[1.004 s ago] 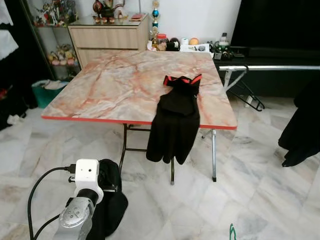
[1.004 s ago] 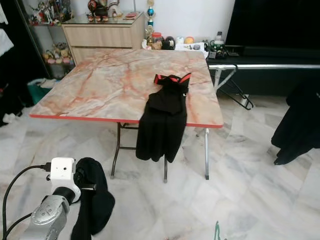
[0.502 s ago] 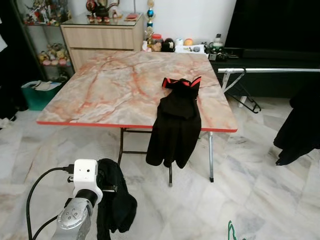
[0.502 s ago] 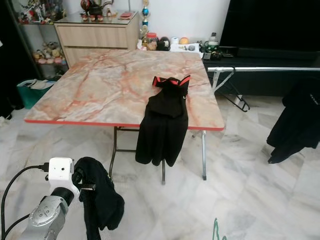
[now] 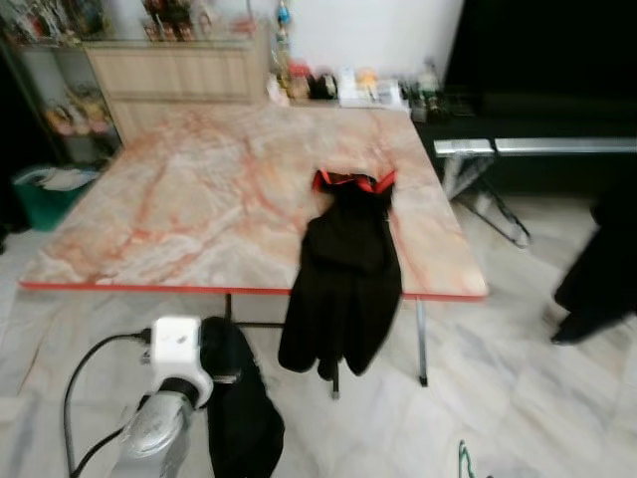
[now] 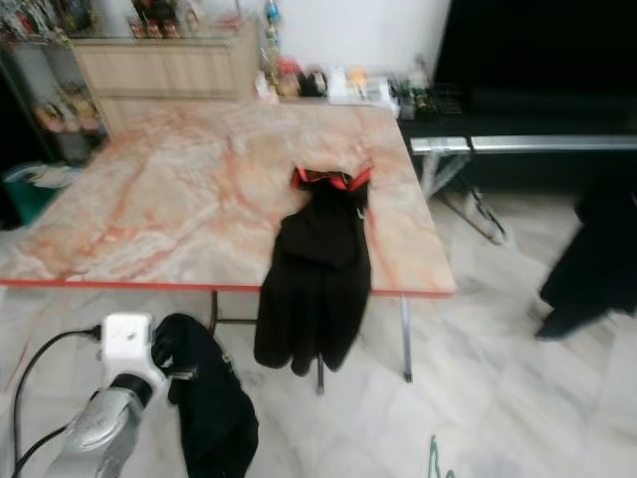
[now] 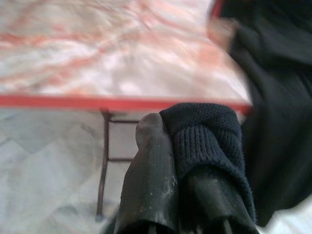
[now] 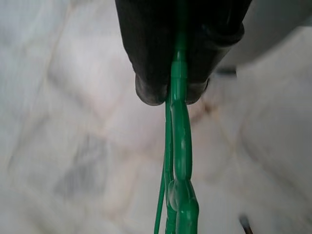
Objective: Hang hanger
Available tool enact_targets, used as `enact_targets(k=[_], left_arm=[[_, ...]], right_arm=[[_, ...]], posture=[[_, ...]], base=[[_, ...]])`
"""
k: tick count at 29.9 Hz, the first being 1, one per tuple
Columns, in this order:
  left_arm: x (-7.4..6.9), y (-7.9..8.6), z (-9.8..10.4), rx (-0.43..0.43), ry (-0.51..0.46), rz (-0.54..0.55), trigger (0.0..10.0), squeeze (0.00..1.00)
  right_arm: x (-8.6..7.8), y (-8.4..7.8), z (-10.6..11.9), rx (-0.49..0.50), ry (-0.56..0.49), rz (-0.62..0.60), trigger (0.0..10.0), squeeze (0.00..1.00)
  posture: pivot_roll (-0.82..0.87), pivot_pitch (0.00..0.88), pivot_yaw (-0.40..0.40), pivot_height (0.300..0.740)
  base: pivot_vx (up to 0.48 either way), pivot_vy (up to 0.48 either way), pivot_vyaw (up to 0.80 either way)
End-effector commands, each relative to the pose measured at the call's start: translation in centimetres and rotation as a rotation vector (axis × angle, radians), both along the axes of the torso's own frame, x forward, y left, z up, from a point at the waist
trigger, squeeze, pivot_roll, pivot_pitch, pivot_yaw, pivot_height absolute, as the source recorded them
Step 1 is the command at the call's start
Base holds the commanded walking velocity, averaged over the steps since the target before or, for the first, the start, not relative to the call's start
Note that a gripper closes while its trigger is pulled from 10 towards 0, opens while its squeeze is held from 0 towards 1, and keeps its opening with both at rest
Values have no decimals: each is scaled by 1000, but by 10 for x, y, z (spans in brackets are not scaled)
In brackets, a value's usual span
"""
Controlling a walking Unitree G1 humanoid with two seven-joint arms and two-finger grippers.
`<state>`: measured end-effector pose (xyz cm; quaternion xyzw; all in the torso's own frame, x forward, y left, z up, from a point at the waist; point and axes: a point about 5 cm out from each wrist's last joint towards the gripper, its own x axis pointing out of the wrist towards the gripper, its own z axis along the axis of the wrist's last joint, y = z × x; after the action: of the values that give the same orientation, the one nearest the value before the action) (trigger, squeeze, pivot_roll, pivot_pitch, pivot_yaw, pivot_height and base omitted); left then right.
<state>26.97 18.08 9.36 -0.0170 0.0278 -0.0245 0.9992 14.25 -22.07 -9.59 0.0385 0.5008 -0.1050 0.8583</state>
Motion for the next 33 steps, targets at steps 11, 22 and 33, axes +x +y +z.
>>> enact_targets(k=[11, 22, 33], left_arm=[[12, -14, 73, -143, -225, -184, 10000, 0], [27, -29, 105, -38, -262, -288, 10000, 0], [26, -28, 107, -83, -267, -247, 10000, 0]], right_arm=[[5, 6, 1, 11, -12, 24, 10000, 0], [6, 7, 1, 10, -19, 28, 10000, 0], [5, 5, 1, -16, -11, 16, 10000, 0]], posture=[[201, 0, 10, 740], [185, 0, 18, 740], [189, 0, 16, 740]], base=[[286, 0, 0], [0, 0, 0], [0, 0, 0]])
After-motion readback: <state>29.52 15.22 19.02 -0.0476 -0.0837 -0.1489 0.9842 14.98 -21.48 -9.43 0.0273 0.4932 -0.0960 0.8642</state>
